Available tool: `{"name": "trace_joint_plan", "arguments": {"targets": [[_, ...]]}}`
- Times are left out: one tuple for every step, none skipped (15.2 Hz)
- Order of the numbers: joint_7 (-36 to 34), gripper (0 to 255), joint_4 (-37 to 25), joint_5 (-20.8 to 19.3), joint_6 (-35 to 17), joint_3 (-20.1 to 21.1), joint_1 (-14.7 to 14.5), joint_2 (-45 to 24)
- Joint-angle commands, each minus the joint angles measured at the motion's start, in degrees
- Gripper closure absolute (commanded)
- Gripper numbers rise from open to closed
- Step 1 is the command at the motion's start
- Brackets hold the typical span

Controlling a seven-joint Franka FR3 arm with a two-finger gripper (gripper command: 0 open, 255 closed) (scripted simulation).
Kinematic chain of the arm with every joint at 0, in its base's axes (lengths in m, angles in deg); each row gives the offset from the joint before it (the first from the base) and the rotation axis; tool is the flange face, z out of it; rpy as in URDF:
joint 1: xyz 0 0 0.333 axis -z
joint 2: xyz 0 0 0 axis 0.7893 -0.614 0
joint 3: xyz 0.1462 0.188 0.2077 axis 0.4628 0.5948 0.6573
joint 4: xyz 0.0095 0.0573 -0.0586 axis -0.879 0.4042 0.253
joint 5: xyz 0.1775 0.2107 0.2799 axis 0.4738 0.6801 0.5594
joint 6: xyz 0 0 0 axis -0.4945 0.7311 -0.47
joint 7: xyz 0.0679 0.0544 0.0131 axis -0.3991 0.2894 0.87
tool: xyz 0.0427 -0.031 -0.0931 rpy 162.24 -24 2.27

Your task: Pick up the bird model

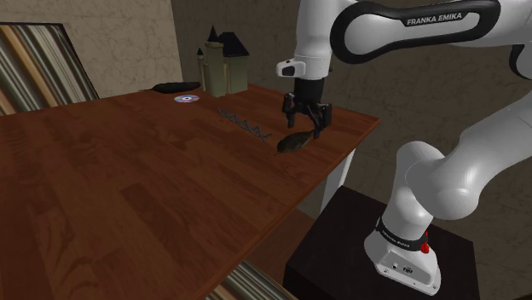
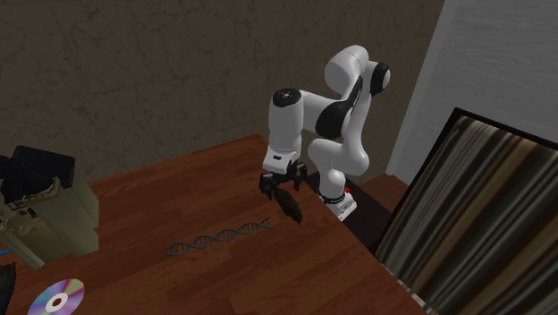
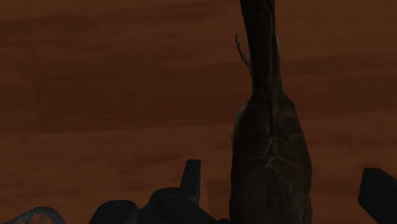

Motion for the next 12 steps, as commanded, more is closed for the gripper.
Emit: {"name": "trace_joint_plan", "arguments": {"targets": [[0.19, 0, 1.43, -0.15, -1.58, -0.22, 0.02, -0.10], [0.14, 0, 2.65, -0.22, -2.78, -0.29, 0.05, -0.09], [0.14, 0, 2.65, -0.22, -2.78, -0.29, 0.05, -0.09], [0.14, 0, 2.65, -0.22, -2.78, -0.29, 0.05, -0.08], [0.12, 255, 2.68, -0.22, -2.69, -0.27, 0.05, 0.04], [0.16, 255, 2.59, -0.23, -2.75, -0.30, 0.06, -0.11], [0.16, 255, 2.58, -0.23, -2.75, -0.30, 0.06, -0.12], [0.16, 255, 2.58, -0.23, -2.76, -0.31, 0.06, -0.13], [0.17, 255, 2.60, -0.23, -2.75, -0.31, 0.06, -0.10], [0.15, 255, 2.60, -0.23, -2.75, -0.30, 0.06, -0.10], [0.13, 255, 2.61, -0.22, -2.77, -0.28, 0.05, -0.11], [0.14, 255, 2.62, -0.22, -2.77, -0.29, 0.05, -0.09]]}}
